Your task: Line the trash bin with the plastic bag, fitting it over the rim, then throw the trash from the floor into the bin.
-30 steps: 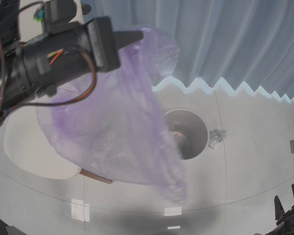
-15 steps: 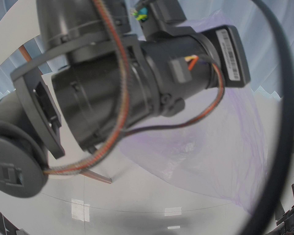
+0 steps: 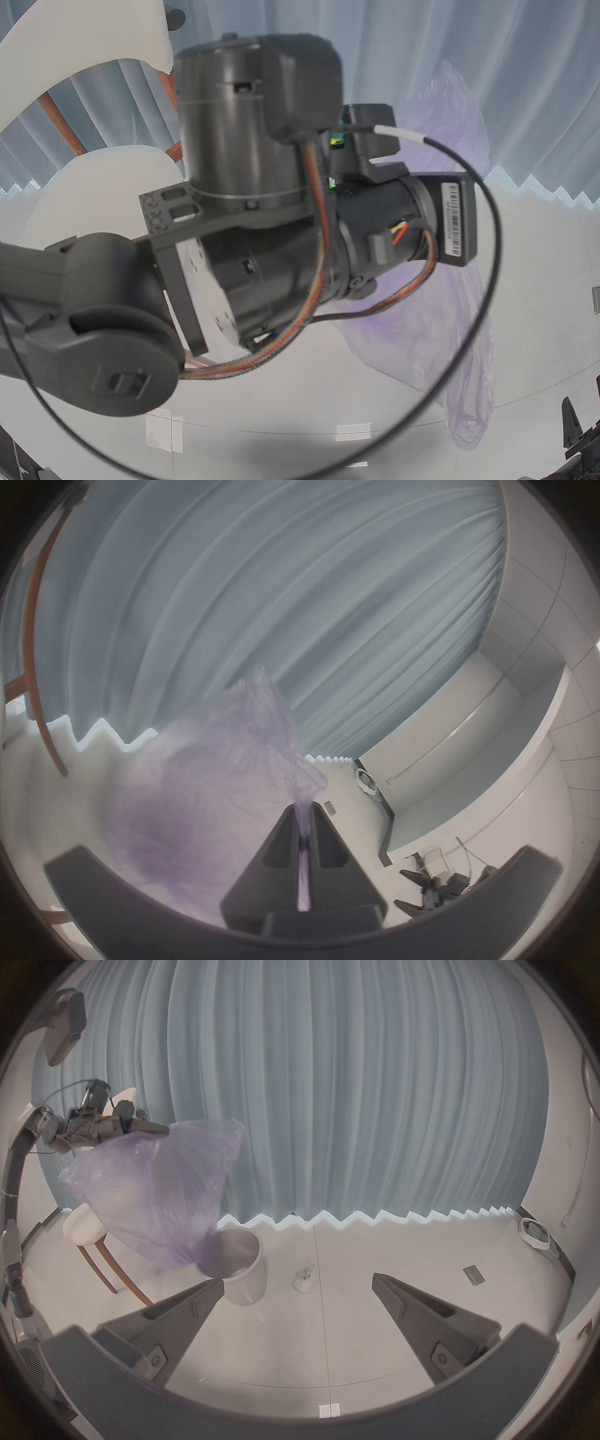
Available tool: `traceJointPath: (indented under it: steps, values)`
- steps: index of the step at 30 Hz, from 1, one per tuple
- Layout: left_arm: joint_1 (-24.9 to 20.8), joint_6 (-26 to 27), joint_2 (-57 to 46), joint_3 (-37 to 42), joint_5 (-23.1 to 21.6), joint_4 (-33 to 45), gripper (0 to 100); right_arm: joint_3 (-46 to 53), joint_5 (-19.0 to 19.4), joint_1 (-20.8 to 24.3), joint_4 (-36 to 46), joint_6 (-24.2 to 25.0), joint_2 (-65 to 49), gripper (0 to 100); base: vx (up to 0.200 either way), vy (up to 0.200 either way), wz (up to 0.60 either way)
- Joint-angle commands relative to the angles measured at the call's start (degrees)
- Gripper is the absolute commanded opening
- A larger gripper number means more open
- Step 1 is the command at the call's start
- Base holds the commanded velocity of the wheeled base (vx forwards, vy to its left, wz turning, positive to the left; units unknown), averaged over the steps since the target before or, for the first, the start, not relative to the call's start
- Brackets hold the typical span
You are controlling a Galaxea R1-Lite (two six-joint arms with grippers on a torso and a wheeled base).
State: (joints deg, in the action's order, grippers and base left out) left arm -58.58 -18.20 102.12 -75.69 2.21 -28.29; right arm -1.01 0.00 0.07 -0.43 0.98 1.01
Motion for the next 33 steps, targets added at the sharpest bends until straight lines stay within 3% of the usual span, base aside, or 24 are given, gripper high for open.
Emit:
traceJointPath:
  steps: [1,9,17,22,25,33]
  values:
    - [3.12,0.10,2.65,1.51,-0.98,-2.29,0,1.01,0.00,0.10,-0.01,-0.01,-1.01,100,0.000,0.000,0.00]
    - [9.09,4.67,7.65,1.78,-3.88,-11.96,0,1.01,0.00,0.01,-0.01,-0.01,-1.01,100,0.000,0.000,0.00]
    - [9.88,5.19,6.86,6.08,-3.70,-12.49,0,1.01,0.00,0.01,-0.01,-0.01,-1.01,100,0.000,0.000,0.00]
    - [13.22,11.26,5.55,6.61,-3.96,-12.49,0,1.01,0.00,0.01,-0.01,-0.01,-1.01,100,0.000,0.000,0.00]
    - [16.04,18.20,3.79,6.70,-6.07,-11.70,0,1.01,0.00,0.01,-0.01,-0.01,-1.01,100,0.000,0.000,0.00]
    - [14.98,19.52,2.29,8.02,-6.07,-8.71,0,1.01,0.00,0.01,-0.01,-0.01,-0.92,100,0.150,0.000,0.00]
